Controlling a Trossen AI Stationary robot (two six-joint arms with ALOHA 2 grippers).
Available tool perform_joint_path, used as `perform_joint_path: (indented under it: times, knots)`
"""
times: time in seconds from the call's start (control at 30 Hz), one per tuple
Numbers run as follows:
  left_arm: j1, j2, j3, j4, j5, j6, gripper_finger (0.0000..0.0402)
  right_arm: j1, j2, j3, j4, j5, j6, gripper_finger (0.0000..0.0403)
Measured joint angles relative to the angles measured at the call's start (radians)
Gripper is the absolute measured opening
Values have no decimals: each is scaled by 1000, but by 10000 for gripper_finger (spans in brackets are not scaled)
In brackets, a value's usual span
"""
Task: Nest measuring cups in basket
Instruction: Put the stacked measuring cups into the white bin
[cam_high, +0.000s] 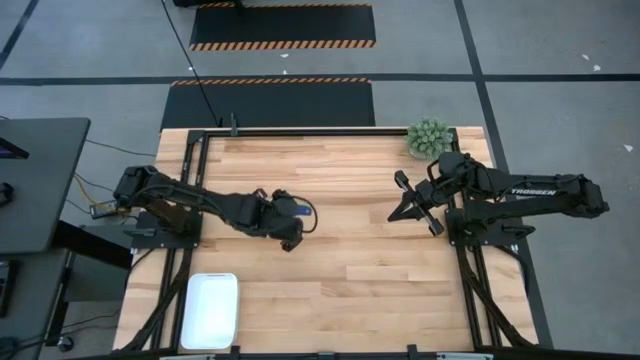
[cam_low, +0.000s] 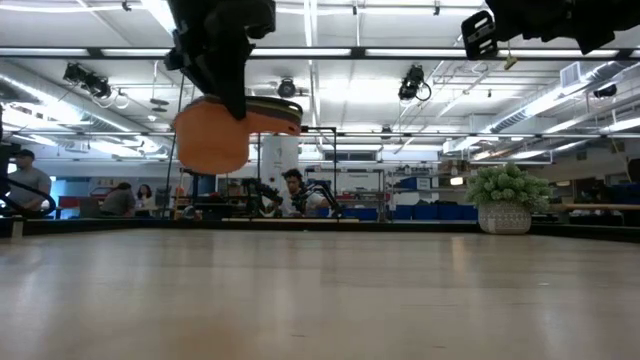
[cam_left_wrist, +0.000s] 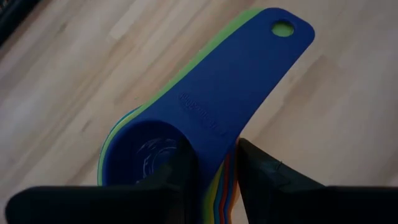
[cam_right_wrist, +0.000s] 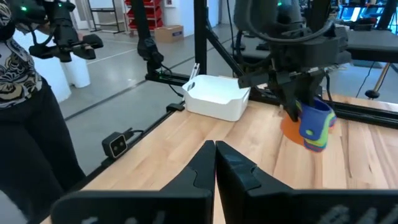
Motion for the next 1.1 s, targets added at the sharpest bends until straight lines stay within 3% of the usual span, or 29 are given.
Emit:
perform_joint_path:
  times: [0.33, 0.73, 1.1]
  knots:
    - [-114, -8, 0, -41, 38, -128, 95, 6, 0, 0, 2, -4, 0, 18]
    - [-201, -50, 0, -45, 45, -308, 95, 6, 0, 0, 8, -84, 0, 18]
    - [-297, -65, 0, -183, 45, -500, 95, 6, 0, 0, 7, -84, 0, 18]
